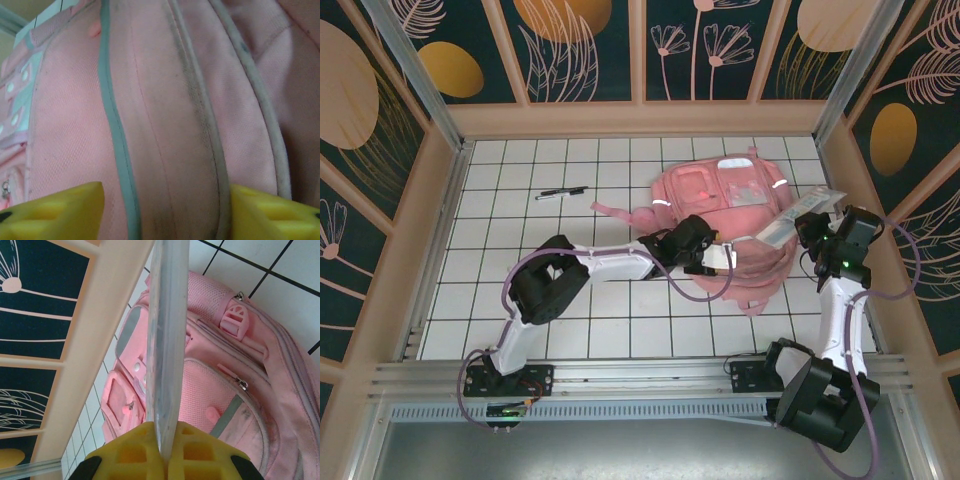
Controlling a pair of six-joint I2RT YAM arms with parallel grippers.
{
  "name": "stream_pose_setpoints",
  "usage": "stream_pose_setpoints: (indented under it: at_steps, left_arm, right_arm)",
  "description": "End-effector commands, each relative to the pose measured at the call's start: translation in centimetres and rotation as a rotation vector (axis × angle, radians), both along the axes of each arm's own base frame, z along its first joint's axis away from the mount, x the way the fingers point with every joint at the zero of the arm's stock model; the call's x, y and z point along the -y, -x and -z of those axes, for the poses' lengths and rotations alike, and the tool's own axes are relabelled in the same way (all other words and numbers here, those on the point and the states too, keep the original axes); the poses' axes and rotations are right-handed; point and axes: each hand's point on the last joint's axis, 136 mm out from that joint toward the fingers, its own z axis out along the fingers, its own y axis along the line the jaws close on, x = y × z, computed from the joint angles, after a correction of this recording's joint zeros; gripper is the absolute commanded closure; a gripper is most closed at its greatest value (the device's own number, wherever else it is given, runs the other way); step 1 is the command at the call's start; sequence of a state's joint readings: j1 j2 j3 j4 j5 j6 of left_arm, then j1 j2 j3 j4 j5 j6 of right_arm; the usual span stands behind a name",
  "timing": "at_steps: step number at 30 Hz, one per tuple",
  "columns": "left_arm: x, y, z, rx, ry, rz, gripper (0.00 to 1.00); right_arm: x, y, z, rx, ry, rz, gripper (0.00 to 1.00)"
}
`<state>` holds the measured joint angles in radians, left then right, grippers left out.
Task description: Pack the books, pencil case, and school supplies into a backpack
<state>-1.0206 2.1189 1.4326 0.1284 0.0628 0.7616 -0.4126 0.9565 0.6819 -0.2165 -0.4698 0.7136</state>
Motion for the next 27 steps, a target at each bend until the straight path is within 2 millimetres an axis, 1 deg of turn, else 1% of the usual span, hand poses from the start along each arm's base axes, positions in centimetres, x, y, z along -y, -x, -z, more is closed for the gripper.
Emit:
stream_pose_setpoints:
  at_steps: [1,3,4,6,8,9,10,11,13,15,16,17,18,21,22,23,24,25,26,27]
  left_arm:
    - [1.0,-0.6,-0.3,0.005,0.033,-0.009,0.61]
    - [1.3,-1.0,-1.5,-0.010,0.067,-0.045,0.94]
    - [1.5,-1.1,-2.6,-0.032,0.086,-0.060,1.00]
    - [1.7,-1.5,-5.2,-0.056,0.142,-0.106,1.00]
    - [1.2,-2.9,-8.5,-0.063,0.238,-0.203,1.00]
    - [0.9,-3.6,-9.8,-0.084,0.281,-0.247,1.00]
    - [0.4,-4.6,-11.1,-0.132,0.330,-0.292,1.00]
    - [0.1,-5.3,-12.0,-0.182,0.364,-0.315,1.00]
    - [-0.6,-6.7,-13.4,-0.223,0.408,-0.373,1.00]
    - [-1.0,-7.4,-15.1,-0.246,0.458,-0.407,1.00]
    - [-1.1,-7.6,-16.2,-0.271,0.489,-0.417,1.00]
    - [-1.2,-8.1,-17.1,-0.296,0.519,-0.431,1.00]
    - [-1.3,-8.4,-17.7,-0.315,0.536,-0.440,1.00]
    - [-1.1,-9.0,-19.1,-0.350,0.548,-0.461,1.00]
    - [-1.0,-9.2,-19.3,-0.356,0.550,-0.470,1.00]
    - [-1.0,-9.4,-19.4,-0.365,0.556,-0.483,1.00]
    - [-0.9,-9.6,-19.7,-0.378,0.564,-0.493,1.00]
    - [-0.7,-9.4,-20.1,-0.400,0.575,-0.478,1.00]
    - [-0.4,-9.0,-20.6,-0.416,0.584,-0.445,1.00]
    - [-0.2,-8.7,-21.2,-0.436,0.605,-0.430,1.00]
  right_arm:
    - [-0.3,0.0,-1.2,0.046,0.009,-0.016,1.00]
    - [-0.5,0.0,-1.3,0.050,0.007,-0.023,1.00]
    - [-0.6,0.1,-1.2,0.046,-0.001,-0.028,1.00]
    - [-1.1,0.3,-1.0,0.032,-0.027,-0.042,1.00]
    - [-1.2,0.7,-1.0,-0.002,-0.051,-0.030,1.00]
    - [-0.9,1.0,-1.1,-0.026,-0.050,-0.008,1.00]
    - [-0.1,1.3,-1.5,-0.054,-0.042,0.045,1.00]
    - [1.0,1.7,-2.0,-0.079,-0.038,0.116,1.00]
    - [2.6,2.2,-3.8,-0.079,-0.010,0.210,1.00]
    - [3.2,2.7,-5.3,-0.075,-0.007,0.268,1.00]
    - [3.2,3.0,-5.6,-0.083,-0.013,0.278,1.00]
    - [2.9,3.4,-5.4,-0.108,-0.022,0.275,1.00]
    - [2.6,3.9,-4.6,-0.140,-0.037,0.269,1.00]
    - [1.2,5.5,-0.6,-0.246,-0.096,0.243,1.00]
    - [0.3,5.5,0.8,-0.242,-0.107,0.187,1.00]
    - [-1.0,5.1,1.5,-0.209,-0.131,0.104,1.00]
    - [-2.5,4.6,1.9,-0.164,-0.163,0.010,1.00]
    - [-4.7,4.0,1.7,-0.095,-0.226,-0.122,1.00]
    - [-6.5,3.5,1.3,-0.038,-0.292,-0.220,1.00]
    - [-7.8,3.1,1.2,-0.010,-0.356,-0.282,1.00]
